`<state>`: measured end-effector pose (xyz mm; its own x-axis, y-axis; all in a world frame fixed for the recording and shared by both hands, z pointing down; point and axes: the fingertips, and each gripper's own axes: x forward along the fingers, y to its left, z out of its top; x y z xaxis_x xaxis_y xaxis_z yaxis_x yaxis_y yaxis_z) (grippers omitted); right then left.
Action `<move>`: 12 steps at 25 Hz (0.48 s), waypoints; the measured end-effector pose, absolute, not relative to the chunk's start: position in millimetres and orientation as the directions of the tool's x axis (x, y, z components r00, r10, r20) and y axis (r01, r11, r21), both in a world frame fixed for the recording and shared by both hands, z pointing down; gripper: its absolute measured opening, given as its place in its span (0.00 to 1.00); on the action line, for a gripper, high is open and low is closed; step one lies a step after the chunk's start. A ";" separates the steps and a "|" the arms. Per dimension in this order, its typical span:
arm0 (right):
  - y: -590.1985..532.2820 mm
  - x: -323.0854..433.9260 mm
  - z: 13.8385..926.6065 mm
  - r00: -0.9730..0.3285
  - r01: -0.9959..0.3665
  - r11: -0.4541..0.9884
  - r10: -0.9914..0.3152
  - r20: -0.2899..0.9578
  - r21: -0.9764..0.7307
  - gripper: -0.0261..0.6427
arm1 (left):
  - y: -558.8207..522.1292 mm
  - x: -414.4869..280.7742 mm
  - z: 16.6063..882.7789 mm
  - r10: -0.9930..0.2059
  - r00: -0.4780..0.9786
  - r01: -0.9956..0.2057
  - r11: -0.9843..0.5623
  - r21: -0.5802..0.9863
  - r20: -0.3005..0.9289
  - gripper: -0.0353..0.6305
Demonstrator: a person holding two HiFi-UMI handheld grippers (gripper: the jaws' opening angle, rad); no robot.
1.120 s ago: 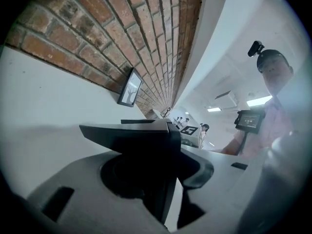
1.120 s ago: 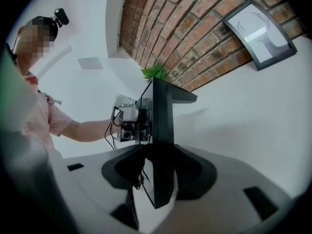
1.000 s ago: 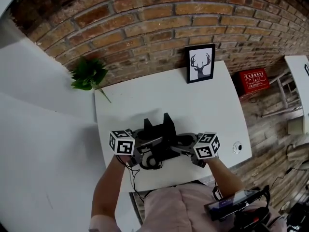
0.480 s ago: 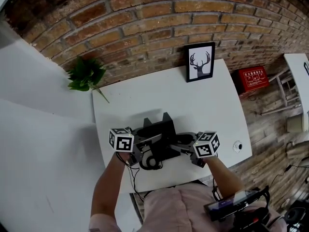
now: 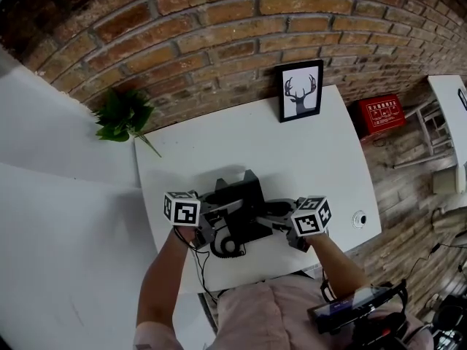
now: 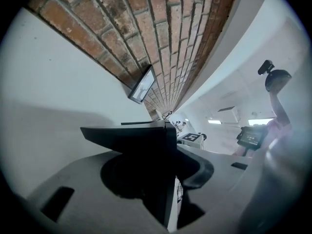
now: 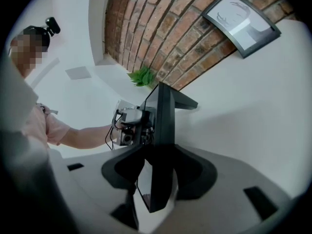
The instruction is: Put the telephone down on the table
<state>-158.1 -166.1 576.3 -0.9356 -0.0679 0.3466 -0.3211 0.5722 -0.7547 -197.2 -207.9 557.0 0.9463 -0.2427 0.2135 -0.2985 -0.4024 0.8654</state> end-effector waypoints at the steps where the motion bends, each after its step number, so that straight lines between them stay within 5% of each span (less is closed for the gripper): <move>1: -166.9 -158.4 577.2 -0.935 -0.322 0.569 -0.068 0.347 -0.757 0.32 | -208.9 -197.7 558.7 -0.243 0.946 -0.298 -0.395 0.869 0.214 0.32; 12: -173.6 -160.6 583.8 -0.934 -0.327 0.535 -0.057 0.353 -0.779 0.32 | -218.0 -203.4 570.9 -0.246 0.942 -0.306 -0.345 0.887 0.229 0.32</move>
